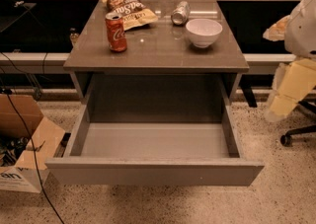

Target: Place coke can into top drawer

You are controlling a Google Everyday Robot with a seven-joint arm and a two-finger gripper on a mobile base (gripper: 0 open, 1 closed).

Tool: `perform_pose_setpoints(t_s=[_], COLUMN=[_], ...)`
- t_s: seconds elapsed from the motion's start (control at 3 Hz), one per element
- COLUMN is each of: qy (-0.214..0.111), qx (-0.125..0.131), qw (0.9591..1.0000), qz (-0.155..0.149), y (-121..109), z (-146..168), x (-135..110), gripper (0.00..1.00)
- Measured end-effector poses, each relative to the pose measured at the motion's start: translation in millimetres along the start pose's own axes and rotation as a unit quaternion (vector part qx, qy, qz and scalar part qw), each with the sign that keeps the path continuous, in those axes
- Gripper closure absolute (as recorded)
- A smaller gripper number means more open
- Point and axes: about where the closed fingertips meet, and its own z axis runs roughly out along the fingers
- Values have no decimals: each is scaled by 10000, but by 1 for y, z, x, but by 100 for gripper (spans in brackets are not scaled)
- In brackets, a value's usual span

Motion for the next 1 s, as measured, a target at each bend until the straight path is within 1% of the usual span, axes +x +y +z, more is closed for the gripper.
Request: perform_pose_setpoints(t_s=[0.33,0.67,1.0], qy=[-763,-1431,-1939], qx=[192,243,191], qw=[9969,9894,9805], qz=[-23,-108,-241], y=[-14,-28,-44], z=[12,22,38], x=[-36,-73,-114], gripper=[0,0,0])
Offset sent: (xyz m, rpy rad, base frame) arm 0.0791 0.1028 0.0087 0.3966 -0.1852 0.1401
